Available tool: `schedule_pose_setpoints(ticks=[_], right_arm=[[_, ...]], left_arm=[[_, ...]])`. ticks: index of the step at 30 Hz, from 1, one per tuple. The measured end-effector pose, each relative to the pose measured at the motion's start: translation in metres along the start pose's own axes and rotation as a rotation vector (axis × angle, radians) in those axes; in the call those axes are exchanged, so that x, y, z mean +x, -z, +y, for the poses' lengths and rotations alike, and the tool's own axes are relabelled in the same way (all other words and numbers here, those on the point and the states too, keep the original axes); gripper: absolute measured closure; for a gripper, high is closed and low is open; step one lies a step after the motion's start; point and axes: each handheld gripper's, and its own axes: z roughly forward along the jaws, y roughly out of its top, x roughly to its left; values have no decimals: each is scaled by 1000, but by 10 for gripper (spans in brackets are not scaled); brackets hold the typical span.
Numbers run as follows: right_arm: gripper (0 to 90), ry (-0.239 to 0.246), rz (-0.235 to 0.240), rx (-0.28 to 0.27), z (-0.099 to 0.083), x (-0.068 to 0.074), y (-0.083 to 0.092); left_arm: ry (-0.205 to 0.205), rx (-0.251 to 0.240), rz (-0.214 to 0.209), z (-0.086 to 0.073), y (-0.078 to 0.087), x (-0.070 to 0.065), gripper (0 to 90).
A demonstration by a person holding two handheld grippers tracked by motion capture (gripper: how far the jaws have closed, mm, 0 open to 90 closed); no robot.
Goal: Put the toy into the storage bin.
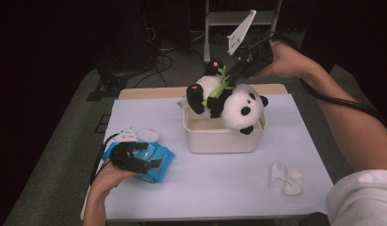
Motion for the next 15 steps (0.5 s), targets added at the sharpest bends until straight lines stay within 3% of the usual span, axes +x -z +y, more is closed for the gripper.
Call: schedule_pose_setpoints(ticks=[7, 15], right_arm=[[778, -25, 16, 7, -6, -19, -19], [778, -46, 42, 4, -14, -17, -38]], left_arm=[[-1, -4, 7, 0, 2, 1, 96], [-9, -2, 2, 1, 1, -2, 96]])
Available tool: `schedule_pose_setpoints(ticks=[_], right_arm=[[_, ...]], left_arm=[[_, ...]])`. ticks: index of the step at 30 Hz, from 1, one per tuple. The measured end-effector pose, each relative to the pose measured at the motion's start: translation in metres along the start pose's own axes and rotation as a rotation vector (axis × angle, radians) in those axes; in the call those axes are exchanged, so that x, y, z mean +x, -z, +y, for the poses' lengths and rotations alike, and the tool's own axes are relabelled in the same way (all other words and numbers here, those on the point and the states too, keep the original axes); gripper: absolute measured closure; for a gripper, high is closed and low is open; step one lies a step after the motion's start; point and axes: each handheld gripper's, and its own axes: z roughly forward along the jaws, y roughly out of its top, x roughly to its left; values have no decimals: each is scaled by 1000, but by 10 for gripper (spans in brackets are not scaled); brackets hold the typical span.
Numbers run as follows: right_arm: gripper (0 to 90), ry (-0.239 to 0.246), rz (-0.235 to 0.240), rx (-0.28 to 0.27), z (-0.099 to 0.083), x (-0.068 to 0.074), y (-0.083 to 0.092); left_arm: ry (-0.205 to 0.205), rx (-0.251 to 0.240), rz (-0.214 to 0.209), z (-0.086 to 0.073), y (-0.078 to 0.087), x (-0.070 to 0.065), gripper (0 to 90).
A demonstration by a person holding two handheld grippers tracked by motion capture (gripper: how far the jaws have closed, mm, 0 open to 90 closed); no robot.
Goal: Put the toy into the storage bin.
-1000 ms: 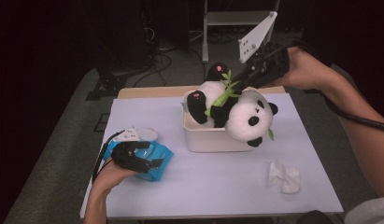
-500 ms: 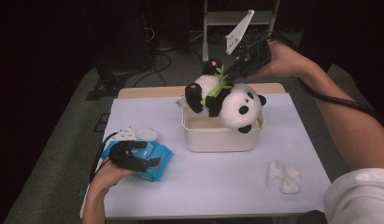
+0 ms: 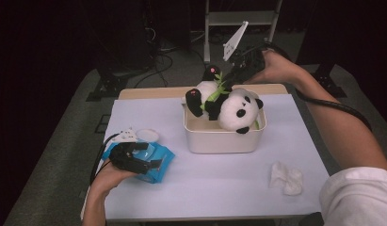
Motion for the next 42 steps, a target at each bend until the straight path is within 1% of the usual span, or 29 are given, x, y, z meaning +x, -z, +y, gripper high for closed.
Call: schedule_pose_setpoints(ticks=[7, 11, 16, 17, 19, 21, 23, 26, 28, 31, 33, 35, 39, 40, 42], right_arm=[[777, 3, 20, -1, 1, 5, -9], [777, -1, 40, 17, -2, 6, -20], [776, -10, 70, 27, -6, 7, -34], [776, -10, 70, 27, -6, 7, -34], [775, -26, 87, 24, -11, 9, -41], [775, -31, 98, 22, -14, 9, -46], [774, -30, 109, 33, -18, 11, -53], [772, -45, 129, 58, -27, 14, -64], [771, -54, 137, 54, -31, 16, -70], [768, -72, 145, 40, -36, 16, -76], [764, -72, 149, 45, -37, 16, -78], [758, -83, 154, 48, -39, 17, -82], [724, -110, 158, 36, -43, 17, -86], [691, -112, 158, 26, -44, 17, -86], [647, -130, 163, 15, -45, 16, -85]], left_arm=[[-4, 0, -1, 1, 0, -1, 96], [-3, 1, -2, 1, 0, 0, 96], [-4, -1, -2, 1, 0, 0, 96], [-4, -1, -2, 1, 0, 0, 96], [-6, 0, -1, 1, 0, 0, 96], [-4, 2, -1, 1, 0, -1, 96], [-6, 2, -1, 1, 0, -1, 96], [-5, 3, -3, 1, 0, -1, 96], [-10, 8, -5, 1, -2, -2, 96], [-14, 13, -10, 2, -3, -3, 96], [-14, 10, -11, 3, -4, -4, 96], [-18, 10, -11, 3, -4, -4, 96], [-22, 8, -9, 3, -2, -4, 96], [-23, 8, -9, 3, -2, -5, 96], [-23, 8, -9, 3, -2, -5, 96]])
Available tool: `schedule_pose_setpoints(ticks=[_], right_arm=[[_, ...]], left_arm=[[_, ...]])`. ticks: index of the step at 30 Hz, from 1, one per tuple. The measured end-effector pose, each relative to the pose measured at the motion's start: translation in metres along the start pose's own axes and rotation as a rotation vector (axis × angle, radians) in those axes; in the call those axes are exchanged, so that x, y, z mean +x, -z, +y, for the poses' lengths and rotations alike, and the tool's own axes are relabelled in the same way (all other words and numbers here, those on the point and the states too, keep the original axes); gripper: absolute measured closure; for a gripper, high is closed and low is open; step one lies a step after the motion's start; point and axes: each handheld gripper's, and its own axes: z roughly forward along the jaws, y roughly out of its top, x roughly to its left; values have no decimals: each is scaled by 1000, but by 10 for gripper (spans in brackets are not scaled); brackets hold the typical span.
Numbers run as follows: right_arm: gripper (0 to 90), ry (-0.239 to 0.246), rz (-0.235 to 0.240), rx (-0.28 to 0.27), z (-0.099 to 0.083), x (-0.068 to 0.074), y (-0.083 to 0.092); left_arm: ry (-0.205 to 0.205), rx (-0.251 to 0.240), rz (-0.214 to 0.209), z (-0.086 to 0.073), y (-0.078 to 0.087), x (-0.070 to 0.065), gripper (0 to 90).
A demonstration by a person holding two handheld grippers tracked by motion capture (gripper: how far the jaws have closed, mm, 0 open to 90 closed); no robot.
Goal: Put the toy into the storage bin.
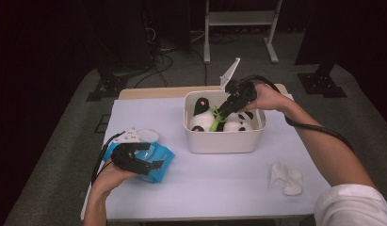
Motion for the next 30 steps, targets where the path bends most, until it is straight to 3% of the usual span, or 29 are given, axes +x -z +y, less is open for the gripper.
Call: schedule_pose_setpoints(ticks=[9, 27, 30], right_arm=[[585, -6, -23, -61, -6, 2, 17], [536, -45, -66, -103, -30, 19, 38], [528, -68, -80, -114, -39, 21, 44]], left_arm=[[-2, 3, -3, 0, -2, -2, 96], [-30, 9, -17, 4, -5, -10, 96], [-28, 12, -21, 3, -7, -9, 96]])
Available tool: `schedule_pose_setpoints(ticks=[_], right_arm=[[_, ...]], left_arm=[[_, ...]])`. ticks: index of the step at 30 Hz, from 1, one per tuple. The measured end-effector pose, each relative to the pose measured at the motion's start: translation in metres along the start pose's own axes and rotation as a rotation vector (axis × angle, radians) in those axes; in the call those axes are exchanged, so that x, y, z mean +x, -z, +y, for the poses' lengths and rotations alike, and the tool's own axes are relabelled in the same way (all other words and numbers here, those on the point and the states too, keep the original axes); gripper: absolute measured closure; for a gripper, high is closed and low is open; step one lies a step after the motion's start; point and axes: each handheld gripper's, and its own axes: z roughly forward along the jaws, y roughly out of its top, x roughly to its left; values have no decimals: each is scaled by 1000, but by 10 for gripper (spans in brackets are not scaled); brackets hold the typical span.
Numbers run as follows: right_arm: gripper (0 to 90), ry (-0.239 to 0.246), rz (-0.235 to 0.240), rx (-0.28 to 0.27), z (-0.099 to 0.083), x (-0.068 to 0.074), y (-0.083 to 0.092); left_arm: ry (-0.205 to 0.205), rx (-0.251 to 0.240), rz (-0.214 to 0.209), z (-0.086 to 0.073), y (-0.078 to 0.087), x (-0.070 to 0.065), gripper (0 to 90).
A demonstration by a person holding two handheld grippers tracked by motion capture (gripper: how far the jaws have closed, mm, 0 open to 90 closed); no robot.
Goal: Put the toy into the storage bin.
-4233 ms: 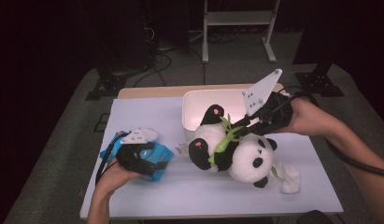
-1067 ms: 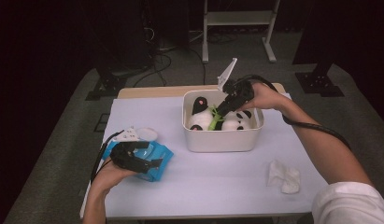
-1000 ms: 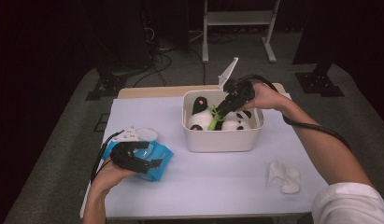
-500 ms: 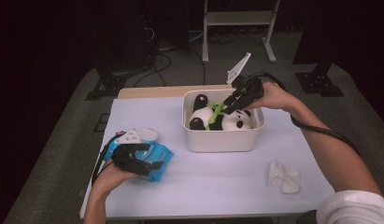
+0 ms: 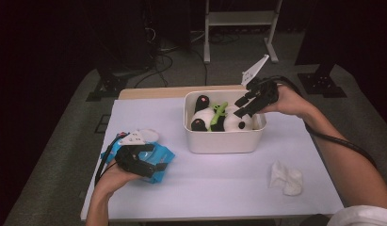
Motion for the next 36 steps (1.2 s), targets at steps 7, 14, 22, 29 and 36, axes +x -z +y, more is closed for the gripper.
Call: schedule_pose_setpoints(ticks=[7, 14, 22, 29, 36], right_arm=[[504, -23, -16, -15, -12, 1, 6], [488, -37, -20, -25, -22, 2, 7], [474, -56, -31, -41, -33, 5, 11], [464, -76, -34, -45, -44, 7, 13], [454, -92, -39, -60, -52, 9, 14]], left_arm=[[-1, 3, -1, 0, -1, 1, 96], [1, 2, 0, -1, -1, 1, 96], [3, 5, 0, -2, -1, 1, 96], [5, 4, -5, -1, -3, 0, 96], [7, 6, -5, -2, -4, 2, 96]])
